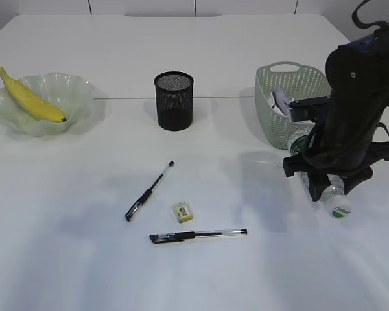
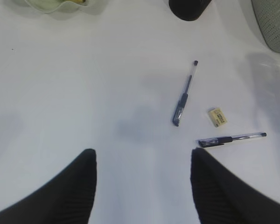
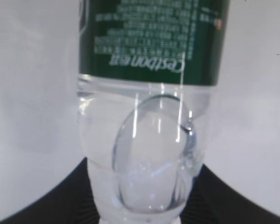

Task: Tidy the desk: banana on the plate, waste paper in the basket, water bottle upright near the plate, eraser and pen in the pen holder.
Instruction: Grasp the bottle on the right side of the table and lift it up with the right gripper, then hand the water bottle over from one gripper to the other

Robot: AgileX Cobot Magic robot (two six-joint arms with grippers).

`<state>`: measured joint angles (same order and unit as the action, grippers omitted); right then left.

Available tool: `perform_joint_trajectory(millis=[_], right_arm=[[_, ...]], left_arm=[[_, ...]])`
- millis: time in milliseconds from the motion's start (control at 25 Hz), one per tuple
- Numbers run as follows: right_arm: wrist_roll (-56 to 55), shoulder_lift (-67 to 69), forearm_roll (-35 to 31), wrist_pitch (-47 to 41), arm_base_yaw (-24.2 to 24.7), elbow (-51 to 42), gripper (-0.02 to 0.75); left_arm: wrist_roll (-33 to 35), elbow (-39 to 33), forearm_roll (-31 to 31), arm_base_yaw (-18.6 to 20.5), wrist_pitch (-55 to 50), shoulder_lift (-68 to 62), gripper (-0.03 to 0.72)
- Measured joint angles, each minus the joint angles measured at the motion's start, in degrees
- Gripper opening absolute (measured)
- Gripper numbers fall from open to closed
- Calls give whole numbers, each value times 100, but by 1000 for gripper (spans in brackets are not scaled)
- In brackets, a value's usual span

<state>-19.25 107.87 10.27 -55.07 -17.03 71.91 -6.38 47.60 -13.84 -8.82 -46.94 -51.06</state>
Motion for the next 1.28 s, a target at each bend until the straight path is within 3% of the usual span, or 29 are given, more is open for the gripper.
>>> perform_joint_trajectory(millis=[360, 520, 760, 1040, 1280], right_arm=[[780, -747, -139, -145, 0, -64, 312], [1246, -1241, -268, -198, 0, -64, 312], [2289, -1866, -1027, -323, 0, -64, 312], [3598, -2235, -1838, -995, 0, -91, 312], [4547, -2370, -1984, -1281, -337, -91, 312]], left_arm=[[10, 0, 105, 0, 0, 0, 454], [362, 0, 130, 0, 0, 0, 454], [733, 0, 142, 0, 3, 0, 454], [1990, 0, 13, 0, 13, 0, 454], [3282, 0, -872, 0, 47, -133, 454]])
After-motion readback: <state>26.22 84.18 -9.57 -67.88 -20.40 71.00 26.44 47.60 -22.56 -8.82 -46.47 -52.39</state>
